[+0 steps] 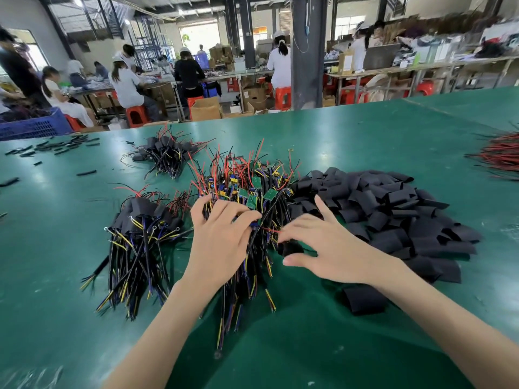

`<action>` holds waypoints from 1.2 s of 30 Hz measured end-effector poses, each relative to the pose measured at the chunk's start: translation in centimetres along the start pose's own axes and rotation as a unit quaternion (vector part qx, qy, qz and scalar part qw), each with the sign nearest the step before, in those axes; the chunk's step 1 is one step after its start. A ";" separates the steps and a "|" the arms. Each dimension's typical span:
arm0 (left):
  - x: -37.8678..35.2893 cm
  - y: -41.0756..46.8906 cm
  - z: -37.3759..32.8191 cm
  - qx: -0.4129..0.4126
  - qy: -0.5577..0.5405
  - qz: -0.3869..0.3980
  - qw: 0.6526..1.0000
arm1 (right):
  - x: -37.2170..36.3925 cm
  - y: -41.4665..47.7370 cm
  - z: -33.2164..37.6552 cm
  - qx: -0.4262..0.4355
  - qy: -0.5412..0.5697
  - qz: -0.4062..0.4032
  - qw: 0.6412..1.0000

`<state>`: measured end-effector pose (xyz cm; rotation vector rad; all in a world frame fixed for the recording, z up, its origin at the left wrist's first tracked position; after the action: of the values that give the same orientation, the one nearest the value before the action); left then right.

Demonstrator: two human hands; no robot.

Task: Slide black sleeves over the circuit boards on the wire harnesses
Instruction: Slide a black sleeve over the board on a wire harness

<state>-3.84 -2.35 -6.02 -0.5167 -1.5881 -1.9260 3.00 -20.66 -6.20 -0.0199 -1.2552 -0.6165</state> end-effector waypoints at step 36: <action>1.0 0.0 -1.7 0.072 -0.203 0.067 0.974 | 2.3 -0.6 -2.4 -0.106 0.191 -0.123 0.968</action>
<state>-4.44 -4.23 -5.77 -0.9781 -1.8706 -1.6603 5.21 -22.96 -5.15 0.0752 -0.8199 -0.9220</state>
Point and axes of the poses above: each hand's wrist, its own y-axis towards the middle knuckle, its own x-axis out of the back of the hand, z = x × y, the point moved 2 cm from there along y, towards the middle knuckle, and after that the axes turned 11 degrees about y, right-handed, at the moved point
